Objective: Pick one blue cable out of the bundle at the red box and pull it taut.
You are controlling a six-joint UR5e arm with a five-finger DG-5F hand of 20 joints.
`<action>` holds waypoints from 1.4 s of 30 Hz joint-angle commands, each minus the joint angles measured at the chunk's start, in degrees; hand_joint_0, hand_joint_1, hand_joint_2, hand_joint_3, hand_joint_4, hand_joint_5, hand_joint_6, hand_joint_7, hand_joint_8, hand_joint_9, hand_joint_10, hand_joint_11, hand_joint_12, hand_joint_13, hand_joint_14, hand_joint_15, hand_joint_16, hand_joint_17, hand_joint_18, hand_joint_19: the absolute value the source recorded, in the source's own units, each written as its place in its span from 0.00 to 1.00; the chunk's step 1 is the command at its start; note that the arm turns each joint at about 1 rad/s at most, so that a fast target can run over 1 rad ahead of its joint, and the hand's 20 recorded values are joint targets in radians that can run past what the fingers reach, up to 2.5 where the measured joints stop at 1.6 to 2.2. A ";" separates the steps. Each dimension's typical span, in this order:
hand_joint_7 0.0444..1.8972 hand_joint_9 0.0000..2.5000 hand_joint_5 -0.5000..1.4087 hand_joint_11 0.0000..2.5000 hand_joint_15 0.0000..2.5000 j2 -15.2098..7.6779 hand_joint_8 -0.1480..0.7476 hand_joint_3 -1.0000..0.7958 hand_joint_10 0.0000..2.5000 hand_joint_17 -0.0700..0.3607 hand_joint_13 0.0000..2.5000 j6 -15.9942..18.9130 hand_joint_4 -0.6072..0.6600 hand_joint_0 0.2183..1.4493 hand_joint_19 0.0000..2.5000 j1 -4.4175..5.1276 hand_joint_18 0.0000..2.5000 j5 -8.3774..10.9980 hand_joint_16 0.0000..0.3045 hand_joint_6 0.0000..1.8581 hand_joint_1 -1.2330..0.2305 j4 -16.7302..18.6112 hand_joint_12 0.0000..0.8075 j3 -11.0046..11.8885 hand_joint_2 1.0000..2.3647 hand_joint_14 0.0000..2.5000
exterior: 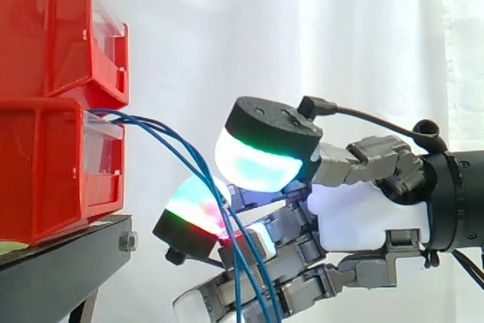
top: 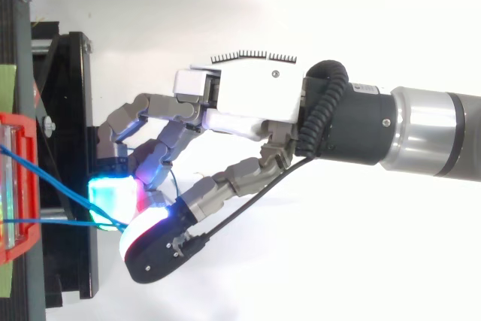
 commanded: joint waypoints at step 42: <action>0.53 0.38 0.19 0.17 0.08 0.01 0.46 0.50 0.00 0.49 0.22 7.22 0.43 0.29 0.16 0.26 0.25 0.24 0.21 0.45 0.38 -0.09 0.48 -0.08 0.00 0.00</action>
